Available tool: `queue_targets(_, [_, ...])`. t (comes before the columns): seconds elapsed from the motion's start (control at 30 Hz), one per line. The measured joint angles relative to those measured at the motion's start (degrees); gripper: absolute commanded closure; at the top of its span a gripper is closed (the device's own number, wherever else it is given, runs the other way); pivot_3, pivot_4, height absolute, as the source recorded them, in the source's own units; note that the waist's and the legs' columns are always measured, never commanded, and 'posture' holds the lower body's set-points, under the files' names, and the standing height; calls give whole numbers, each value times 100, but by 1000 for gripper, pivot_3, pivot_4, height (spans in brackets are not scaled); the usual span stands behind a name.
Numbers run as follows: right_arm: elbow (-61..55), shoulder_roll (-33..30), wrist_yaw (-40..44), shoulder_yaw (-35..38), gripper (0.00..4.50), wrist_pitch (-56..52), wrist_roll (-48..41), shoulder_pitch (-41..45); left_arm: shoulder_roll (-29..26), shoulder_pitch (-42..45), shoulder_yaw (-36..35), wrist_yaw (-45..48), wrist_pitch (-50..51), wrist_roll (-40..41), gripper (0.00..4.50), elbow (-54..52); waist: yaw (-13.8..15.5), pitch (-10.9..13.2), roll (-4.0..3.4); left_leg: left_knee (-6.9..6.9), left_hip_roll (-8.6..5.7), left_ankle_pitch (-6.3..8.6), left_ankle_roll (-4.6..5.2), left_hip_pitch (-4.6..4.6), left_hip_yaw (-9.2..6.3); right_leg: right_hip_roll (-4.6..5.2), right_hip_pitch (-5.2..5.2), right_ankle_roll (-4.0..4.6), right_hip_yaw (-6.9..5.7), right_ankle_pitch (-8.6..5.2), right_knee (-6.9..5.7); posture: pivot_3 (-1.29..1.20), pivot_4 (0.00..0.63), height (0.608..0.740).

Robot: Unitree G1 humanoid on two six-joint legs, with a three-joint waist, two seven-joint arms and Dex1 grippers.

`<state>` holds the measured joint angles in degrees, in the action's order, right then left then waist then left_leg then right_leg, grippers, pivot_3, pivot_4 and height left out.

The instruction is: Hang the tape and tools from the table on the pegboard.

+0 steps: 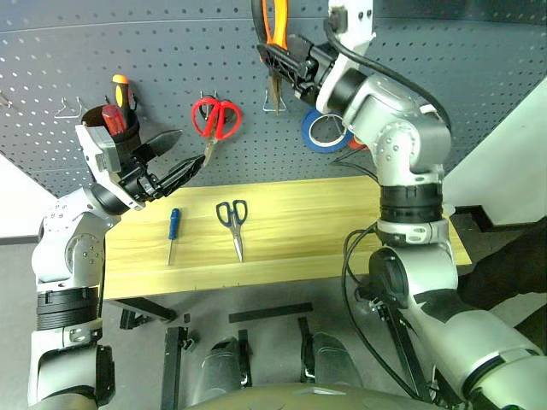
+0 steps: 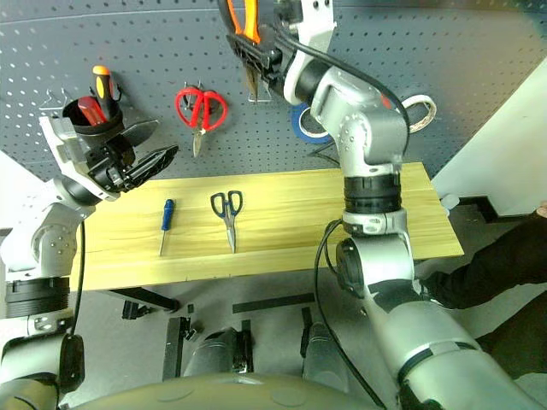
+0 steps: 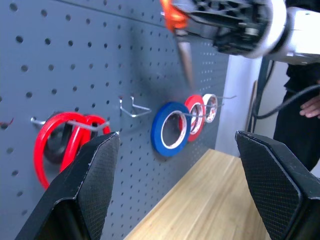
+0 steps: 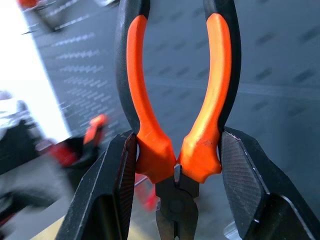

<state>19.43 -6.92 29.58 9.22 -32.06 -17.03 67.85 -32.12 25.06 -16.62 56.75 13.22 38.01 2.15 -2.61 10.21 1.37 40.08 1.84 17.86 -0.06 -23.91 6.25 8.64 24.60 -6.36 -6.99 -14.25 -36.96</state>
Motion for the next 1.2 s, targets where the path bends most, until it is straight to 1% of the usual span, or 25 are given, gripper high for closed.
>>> queue_targets(0.17, [1544, 11, -318, -101, 2407, 1211, 363, 435, 89, 80, -7, -162, -29, 1, 602, -78, -20, -23, -1, -2, 1, 0, 0, 10, 1, -1, -6, 0, 3, 0, -2, 60, 60, 732])
queue_targets(0.37, [2479, 79, -355, -355, 2407, 2271, 731, 495, 93, 96, -41, -288, -27, 26, 602, -192, -19, -26, -1, -2, 2, 0, -1, 11, 2, -1, -6, 0, 6, 0, -2, 70, 64, 732])
queue_targets(0.8, [3711, 212, -662, -456, 2407, 3295, 1003, 1010, 64, 38, -108, -417, -24, -3, 602, -223, 3, -26, -2, 2, 2, -1, -1, 23, 2, 0, -18, 0, 9, 0, -4, 68, 81, 732])
queue_targets(0.97, [4060, 234, -921, -460, 2407, 3665, 1152, 1063, 65, 21, -99, -422, -24, -39, 602, -223, 8, -26, -2, 2, 2, -1, -1, 31, 2, 0, -27, 0, 10, 0, -4, 78, 88, 732])
queue_targets(1.2, [4422, 242, -1223, -554, 2407, 3761, 1408, 1062, 61, -20, -95, -432, -27, -120, 602, -224, 4, -26, -2, 1, 3, -1, -2, 38, 4, 0, -30, 1, 14, 0, -7, 85, 98, 732])
